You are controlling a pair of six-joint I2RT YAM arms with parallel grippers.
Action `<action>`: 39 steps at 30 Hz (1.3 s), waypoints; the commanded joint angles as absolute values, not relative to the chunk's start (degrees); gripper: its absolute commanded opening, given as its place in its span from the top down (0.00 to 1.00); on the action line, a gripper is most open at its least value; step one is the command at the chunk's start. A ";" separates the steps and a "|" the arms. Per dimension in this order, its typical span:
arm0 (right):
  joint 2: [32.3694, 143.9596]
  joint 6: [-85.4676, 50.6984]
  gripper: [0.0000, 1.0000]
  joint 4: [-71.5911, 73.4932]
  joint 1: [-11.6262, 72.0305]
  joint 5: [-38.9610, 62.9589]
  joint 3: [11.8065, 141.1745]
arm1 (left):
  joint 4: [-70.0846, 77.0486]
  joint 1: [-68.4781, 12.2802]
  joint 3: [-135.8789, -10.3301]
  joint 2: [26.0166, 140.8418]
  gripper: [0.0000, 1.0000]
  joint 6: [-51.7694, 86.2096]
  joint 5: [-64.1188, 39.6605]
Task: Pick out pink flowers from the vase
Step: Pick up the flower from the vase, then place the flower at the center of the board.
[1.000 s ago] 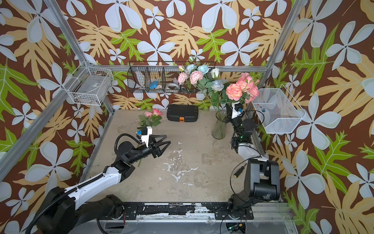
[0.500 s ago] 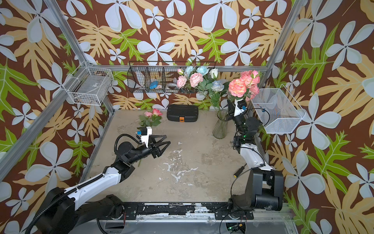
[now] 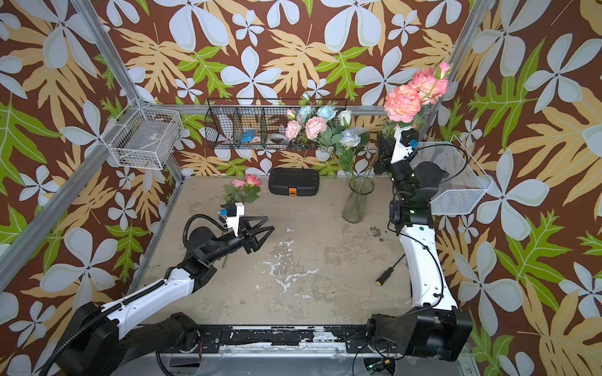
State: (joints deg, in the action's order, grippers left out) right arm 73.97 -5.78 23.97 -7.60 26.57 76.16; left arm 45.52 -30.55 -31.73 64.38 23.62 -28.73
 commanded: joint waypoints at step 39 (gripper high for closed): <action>79.00 -22.08 1.00 24.76 35.26 46.35 67.63 | 63.69 -32.93 -26.01 65.34 0.16 19.63 -40.84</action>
State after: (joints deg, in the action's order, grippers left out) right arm 78.94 -23.46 22.33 34.33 45.17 66.94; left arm 60.77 -32.47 -25.39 64.75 19.59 -38.15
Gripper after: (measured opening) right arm 0.100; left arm 0.854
